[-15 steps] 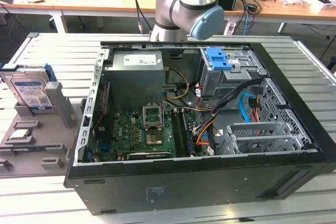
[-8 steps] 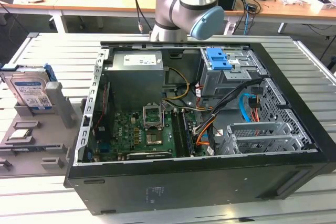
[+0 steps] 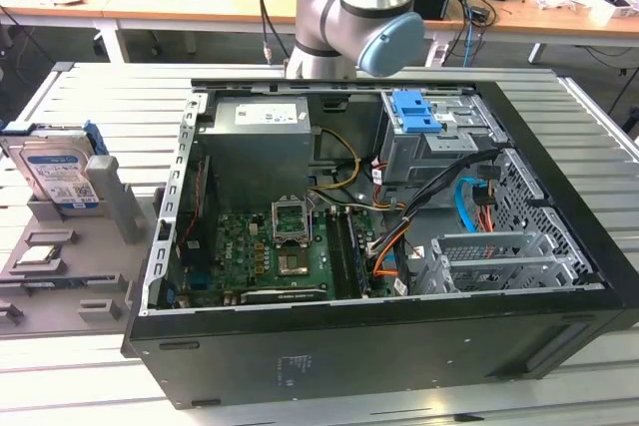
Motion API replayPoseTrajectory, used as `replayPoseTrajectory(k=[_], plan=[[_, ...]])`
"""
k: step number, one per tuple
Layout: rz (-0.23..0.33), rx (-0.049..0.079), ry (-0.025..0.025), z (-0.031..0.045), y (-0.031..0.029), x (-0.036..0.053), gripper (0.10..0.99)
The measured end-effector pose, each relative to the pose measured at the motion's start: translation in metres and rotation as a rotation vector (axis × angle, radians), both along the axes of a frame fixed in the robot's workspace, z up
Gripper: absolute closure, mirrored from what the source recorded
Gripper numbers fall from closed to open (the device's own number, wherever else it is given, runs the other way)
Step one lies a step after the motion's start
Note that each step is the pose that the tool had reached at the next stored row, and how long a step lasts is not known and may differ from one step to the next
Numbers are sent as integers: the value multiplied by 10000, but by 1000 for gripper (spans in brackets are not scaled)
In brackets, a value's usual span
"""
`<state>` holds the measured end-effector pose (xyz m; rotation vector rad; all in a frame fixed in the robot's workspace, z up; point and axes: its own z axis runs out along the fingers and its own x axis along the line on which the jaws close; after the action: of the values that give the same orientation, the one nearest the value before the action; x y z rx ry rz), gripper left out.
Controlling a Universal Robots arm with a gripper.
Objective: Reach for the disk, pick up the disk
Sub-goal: 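Pick up the disk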
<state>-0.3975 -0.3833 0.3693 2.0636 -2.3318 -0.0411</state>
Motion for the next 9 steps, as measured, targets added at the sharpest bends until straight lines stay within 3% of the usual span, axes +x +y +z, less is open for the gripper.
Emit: replayPoseTrajectory(k=[4,6,9], plan=[[0,1,-2,-1,82,0,541],[0,1,-2,-1,151,0,541],[0,0,-1,-18,163,0,541]])
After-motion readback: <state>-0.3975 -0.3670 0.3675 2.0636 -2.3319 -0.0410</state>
